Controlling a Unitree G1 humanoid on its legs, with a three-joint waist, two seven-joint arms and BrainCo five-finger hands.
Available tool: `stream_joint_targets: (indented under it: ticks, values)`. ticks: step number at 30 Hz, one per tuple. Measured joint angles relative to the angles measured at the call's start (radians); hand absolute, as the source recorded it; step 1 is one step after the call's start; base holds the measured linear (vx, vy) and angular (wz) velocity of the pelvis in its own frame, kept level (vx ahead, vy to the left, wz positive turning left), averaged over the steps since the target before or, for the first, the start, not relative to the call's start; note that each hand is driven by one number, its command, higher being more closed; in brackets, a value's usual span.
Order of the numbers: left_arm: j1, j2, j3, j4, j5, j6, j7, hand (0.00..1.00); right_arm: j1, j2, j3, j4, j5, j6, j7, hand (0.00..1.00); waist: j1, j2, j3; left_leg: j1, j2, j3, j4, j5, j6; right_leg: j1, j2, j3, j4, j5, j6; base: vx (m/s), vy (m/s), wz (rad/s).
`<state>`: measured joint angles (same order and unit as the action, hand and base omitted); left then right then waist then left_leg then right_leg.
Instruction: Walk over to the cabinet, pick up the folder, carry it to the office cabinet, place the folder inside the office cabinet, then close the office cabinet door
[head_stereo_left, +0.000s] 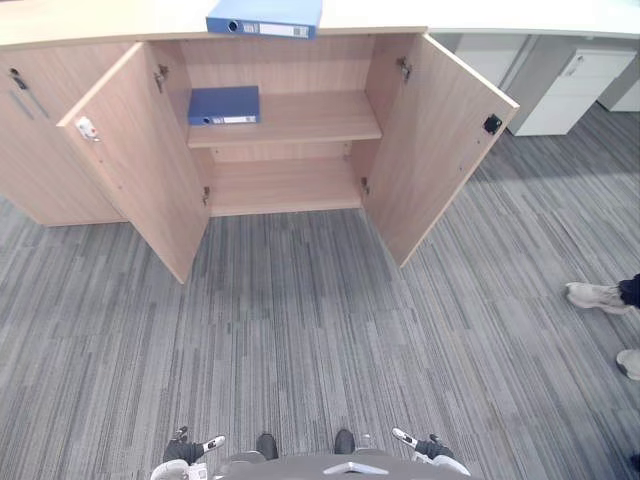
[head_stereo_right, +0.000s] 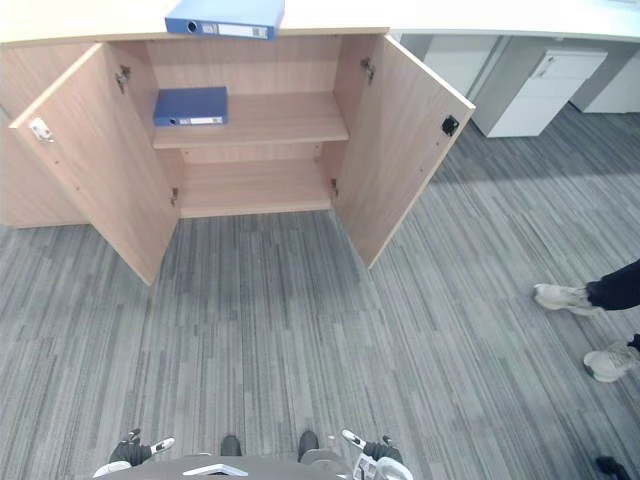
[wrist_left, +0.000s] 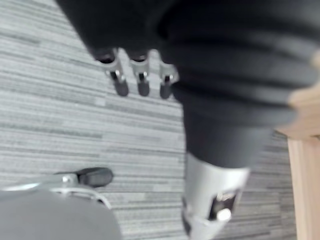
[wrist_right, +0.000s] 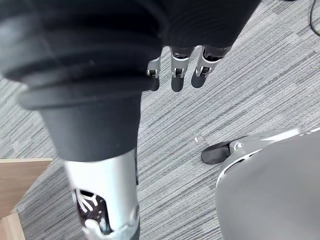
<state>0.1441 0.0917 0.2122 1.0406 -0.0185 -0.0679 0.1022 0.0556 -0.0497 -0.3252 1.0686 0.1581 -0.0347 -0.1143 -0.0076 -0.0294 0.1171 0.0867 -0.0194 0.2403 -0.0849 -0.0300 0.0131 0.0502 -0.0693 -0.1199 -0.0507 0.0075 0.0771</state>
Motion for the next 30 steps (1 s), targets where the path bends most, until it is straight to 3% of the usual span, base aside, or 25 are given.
stream_joint_targets:
  ticks: [4, 6, 8, 9, 11, 12, 14, 16, 18, 19, 20, 21, 23, 24, 26, 29, 30]
  values:
    - [-0.017, 0.003, -0.015, -0.001, 0.0, 0.0, 0.0, 0.0, -0.027, 0.006, -0.001, -0.001, -0.008, 0.0, 0.001, 0.0, -0.002, 0.008, 0.015, 0.005, -0.005, 0.012, 0.006, -0.029, 0.001, -0.038, -0.012, -0.001, 0.08, -0.047, 0.026, 0.17, 0.035, -0.12]
    - [-0.029, -0.001, -0.021, -0.003, 0.0, 0.0, -0.001, 0.0, -0.043, 0.008, -0.004, -0.006, -0.007, -0.001, 0.001, 0.0, -0.001, 0.019, 0.039, 0.024, -0.005, 0.02, 0.007, -0.049, -0.002, -0.108, -0.029, -0.007, 0.271, -0.109, 0.036, 0.15, 0.076, -0.03]
    - [-0.036, -0.002, -0.021, -0.006, -0.001, 0.0, 0.0, 0.0, -0.047, 0.014, -0.006, -0.03, -0.007, -0.002, 0.001, 0.0, -0.001, 0.021, 0.059, 0.037, -0.001, 0.02, 0.049, -0.084, 0.01, -0.164, -0.046, -0.023, 0.438, -0.13, 0.032, 0.14, 0.075, 0.02]
    - [-0.037, -0.003, -0.021, -0.007, -0.003, 0.0, 0.0, 0.0, -0.056, 0.018, -0.013, -0.039, -0.007, -0.006, 0.001, 0.0, -0.002, 0.023, 0.076, 0.057, 0.004, 0.013, 0.075, -0.113, 0.028, -0.229, -0.069, -0.052, 0.612, -0.128, 0.023, 0.15, 0.074, 0.02]
    - [-0.044, -0.002, -0.033, -0.007, -0.016, 0.001, 0.001, 0.0, -0.063, 0.016, -0.006, -0.041, -0.007, -0.007, 0.002, 0.0, -0.006, 0.025, 0.082, 0.085, 0.009, 0.005, 0.087, -0.148, 0.042, -0.295, -0.083, -0.084, 0.723, -0.215, 0.012, 0.19, 0.068, 0.06]
    - [-0.049, -0.001, -0.036, -0.007, -0.019, 0.001, 0.001, 0.0, -0.069, 0.015, 0.003, -0.041, -0.007, -0.008, 0.002, 0.0, -0.005, 0.024, 0.084, 0.101, 0.019, 0.002, 0.088, -0.163, 0.035, -0.332, -0.079, -0.114, 0.723, -0.252, 0.007, 0.28, 0.065, 0.07]
    - [-0.064, -0.002, -0.036, -0.006, -0.019, 0.001, 0.001, 0.0, -0.084, 0.014, 0.007, -0.044, -0.006, -0.01, 0.002, 0.0, -0.013, 0.029, 0.087, 0.112, 0.046, -0.006, 0.089, -0.184, 0.021, -0.392, -0.053, -0.152, 0.663, -0.258, 0.003, 0.28, 0.016, 0.15]
    - [-0.085, -0.005, -0.037, -0.004, -0.019, 0.001, 0.001, 0.0, -0.098, 0.009, 0.007, -0.057, -0.005, -0.01, 0.001, 0.0, -0.038, 0.039, 0.099, 0.141, 0.087, -0.043, 0.087, -0.206, -0.015, -0.441, 0.009, -0.169, 0.504, -0.188, -0.035, 0.46, -0.086, 0.51]
    - [-0.088, -0.01, -0.037, -0.004, -0.019, 0.0, 0.001, 0.0, -0.087, 0.005, 0.006, -0.06, -0.005, -0.01, 0.0, 0.0, -0.045, 0.036, 0.1, 0.174, 0.093, -0.055, 0.087, -0.226, -0.048, -0.437, 0.022, -0.162, 0.459, -0.14, -0.064, 0.43, -0.135, 0.53]
    - [-0.08, -0.018, -0.027, -0.005, -0.019, -0.003, 0.001, 0.0, -0.064, 0.003, 0.005, -0.063, -0.005, -0.01, 0.0, 0.0, -0.045, 0.026, 0.094, 0.211, 0.087, -0.063, 0.095, -0.248, -0.085, -0.415, 0.017, -0.167, 0.43, -0.078, -0.103, 0.52, -0.223, 0.52]
    - [-0.08, -0.043, 0.001, -0.003, -0.02, -0.005, 0.001, 0.0, -0.062, -0.005, -0.008, -0.073, 0.001, -0.008, 0.001, 0.0, -0.046, 0.048, 0.096, 0.218, 0.119, -0.067, 0.151, -0.266, -0.113, -0.407, 0.024, -0.174, 0.48, -0.072, -0.114, 0.63, -0.282, 0.47]
    - [-0.08, -0.057, 0.013, -0.008, -0.02, -0.007, -0.001, 0.0, -0.062, -0.004, -0.009, -0.081, 0.0, -0.009, 0.0, 0.0, -0.042, 0.056, 0.099, 0.171, 0.128, -0.06, 0.258, -0.263, -0.117, -0.389, 0.025, -0.179, 0.477, -0.106, -0.122, 0.61, -0.323, 0.29]
    - [-0.081, -0.099, 0.059, -0.024, -0.028, -0.009, -0.001, 0.0, -0.061, -0.007, -0.009, -0.112, 0.002, -0.007, 0.0, 0.0, -0.042, 0.084, 0.117, 0.023, 0.193, -0.037, 0.62, -0.234, -0.104, -0.323, 0.049, -0.19, 0.444, -0.14, -0.131, 0.51, -0.267, 0.13]
    - [-0.079, -0.118, 0.098, -0.05, -0.04, -0.009, -0.002, 0.0, -0.062, -0.004, 0.003, -0.123, 0.005, -0.007, -0.001, 0.0, -0.032, 0.096, 0.129, -0.077, 0.256, -0.037, 0.869, -0.23, -0.101, -0.261, 0.075, -0.188, 0.415, -0.156, -0.144, 0.41, -0.178, -0.05]
    - [-0.082, -0.122, 0.12, -0.081, -0.051, -0.01, -0.001, 0.0, -0.06, 0.009, 0.017, -0.122, 0.014, -0.007, -0.001, 0.0, -0.014, 0.085, 0.137, -0.16, 0.322, -0.005, 1.08, -0.233, -0.104, -0.165, 0.094, -0.182, 0.391, -0.173, -0.164, 0.45, -0.204, -0.19]
    - [-0.084, -0.122, 0.129, -0.121, -0.059, -0.02, -0.001, 0.0, -0.052, 0.027, 0.038, -0.143, 0.034, -0.007, -0.003, 0.0, 0.009, 0.049, 0.137, -0.294, 0.344, 0.062, 1.082, -0.247, -0.092, -0.036, 0.095, -0.145, 0.297, -0.189, -0.153, 0.42, -0.154, -0.22]
    - [-0.086, -0.127, 0.137, -0.127, -0.059, -0.022, -0.001, 0.0, -0.053, 0.034, 0.038, -0.152, 0.034, -0.008, -0.004, 0.0, 0.017, 0.055, 0.134, -0.352, 0.342, 0.077, 1.016, -0.256, -0.082, -0.005, 0.099, -0.135, 0.258, -0.195, -0.143, 0.34, -0.035, -0.28]
